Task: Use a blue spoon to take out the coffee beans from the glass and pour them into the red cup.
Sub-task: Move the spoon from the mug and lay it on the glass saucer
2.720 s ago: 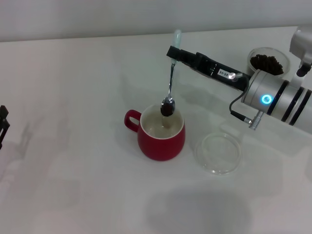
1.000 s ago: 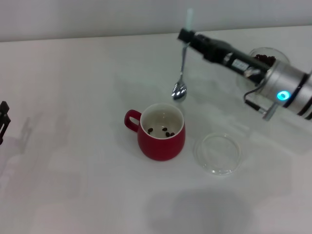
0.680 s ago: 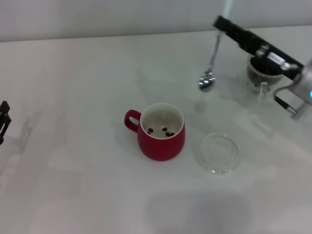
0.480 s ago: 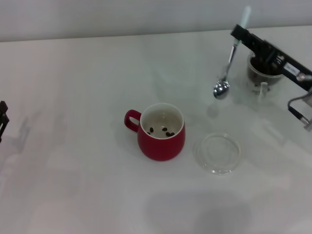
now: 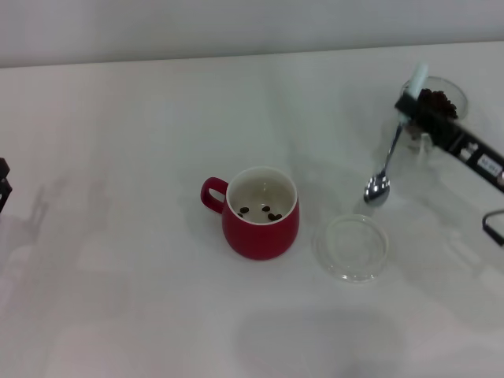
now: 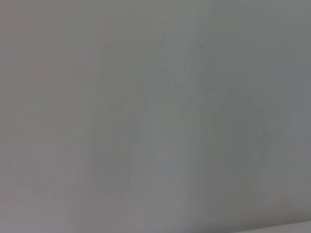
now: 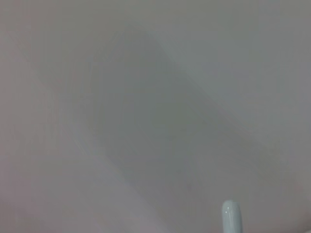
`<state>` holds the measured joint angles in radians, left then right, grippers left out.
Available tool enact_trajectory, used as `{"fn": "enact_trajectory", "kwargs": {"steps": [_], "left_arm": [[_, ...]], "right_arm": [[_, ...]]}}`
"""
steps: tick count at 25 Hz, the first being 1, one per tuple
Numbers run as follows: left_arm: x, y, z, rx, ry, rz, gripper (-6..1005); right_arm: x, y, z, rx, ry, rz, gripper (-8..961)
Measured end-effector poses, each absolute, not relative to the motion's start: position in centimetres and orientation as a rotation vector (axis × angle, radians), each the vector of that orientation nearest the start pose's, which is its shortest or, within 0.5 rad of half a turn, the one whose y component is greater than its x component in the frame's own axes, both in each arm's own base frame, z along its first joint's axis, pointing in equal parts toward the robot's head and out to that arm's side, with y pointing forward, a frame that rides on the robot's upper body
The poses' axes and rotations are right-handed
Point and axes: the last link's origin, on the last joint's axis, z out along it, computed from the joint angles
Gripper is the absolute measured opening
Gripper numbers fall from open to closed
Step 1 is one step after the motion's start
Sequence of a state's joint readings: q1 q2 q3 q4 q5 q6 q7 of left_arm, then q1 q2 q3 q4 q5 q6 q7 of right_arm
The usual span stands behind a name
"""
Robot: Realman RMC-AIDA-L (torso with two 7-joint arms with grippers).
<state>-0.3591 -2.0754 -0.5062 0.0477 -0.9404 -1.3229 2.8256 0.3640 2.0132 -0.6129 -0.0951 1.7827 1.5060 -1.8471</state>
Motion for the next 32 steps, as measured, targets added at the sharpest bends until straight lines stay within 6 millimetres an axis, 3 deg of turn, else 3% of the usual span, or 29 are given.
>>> {"fn": "enact_trajectory", "kwargs": {"steps": [12, 20, 32], "left_arm": [[-36.1, 28.0, -1.2, -1.788, -0.515, -0.649, 592], [-35.9, 28.0, -1.3, -1.792, -0.516, -0.659, 593], [-36.1, 27.8, -1.3, -1.786, -0.522, -0.656, 592]], "right_arm": [[33.8, 25.0, -2.6, -1.864, 1.27, 1.273, 136], [34.3, 25.3, -4.1, -1.892, 1.265, 1.136, 137], [34.4, 25.5, -4.5, -1.902, 1.273, 1.102, 136]]}}
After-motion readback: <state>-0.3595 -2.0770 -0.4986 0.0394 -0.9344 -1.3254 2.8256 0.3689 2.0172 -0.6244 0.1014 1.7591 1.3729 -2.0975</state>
